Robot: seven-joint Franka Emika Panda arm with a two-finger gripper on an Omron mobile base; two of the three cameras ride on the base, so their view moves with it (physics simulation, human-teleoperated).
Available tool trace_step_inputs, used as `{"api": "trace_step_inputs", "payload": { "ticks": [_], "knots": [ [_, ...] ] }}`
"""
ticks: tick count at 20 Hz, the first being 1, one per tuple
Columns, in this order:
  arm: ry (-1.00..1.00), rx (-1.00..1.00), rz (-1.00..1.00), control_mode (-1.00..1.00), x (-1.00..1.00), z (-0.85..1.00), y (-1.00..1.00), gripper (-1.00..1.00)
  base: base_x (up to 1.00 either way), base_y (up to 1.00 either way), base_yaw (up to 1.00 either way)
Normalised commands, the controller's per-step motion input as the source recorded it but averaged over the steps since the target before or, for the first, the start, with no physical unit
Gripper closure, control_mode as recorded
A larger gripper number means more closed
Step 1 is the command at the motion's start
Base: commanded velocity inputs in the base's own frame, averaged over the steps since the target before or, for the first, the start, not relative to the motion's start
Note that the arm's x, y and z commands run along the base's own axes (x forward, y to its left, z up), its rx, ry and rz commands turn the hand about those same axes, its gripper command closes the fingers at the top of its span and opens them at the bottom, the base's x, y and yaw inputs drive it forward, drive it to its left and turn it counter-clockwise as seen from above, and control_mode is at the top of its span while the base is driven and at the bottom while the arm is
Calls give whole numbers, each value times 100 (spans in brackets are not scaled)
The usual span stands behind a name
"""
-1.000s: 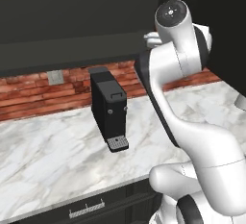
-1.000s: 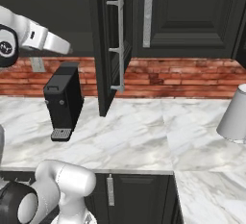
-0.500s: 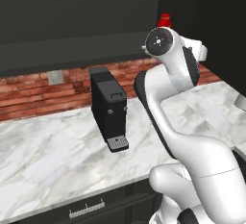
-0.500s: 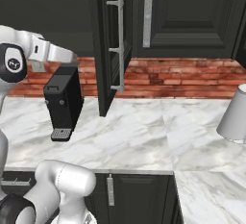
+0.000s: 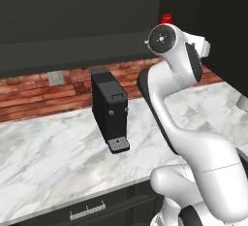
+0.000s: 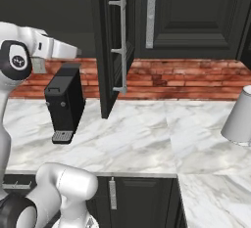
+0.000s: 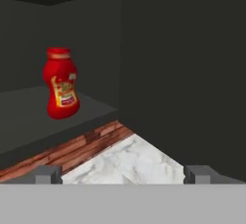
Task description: Take 2 condiments from the cabinet and move them on the counter near the stove.Make sure the condiments are lined up with each other, next to each other.
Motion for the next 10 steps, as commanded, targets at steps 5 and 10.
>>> {"api": "trace_step_inputs", "payload": {
  "ticks": [5,10],
  "knots": [
    [4,0,-3,-100,25,12,0,-100,0,0,0],
    [8,0,-3,-100,34,0,0,-100,0,0,0]
  ]
}}
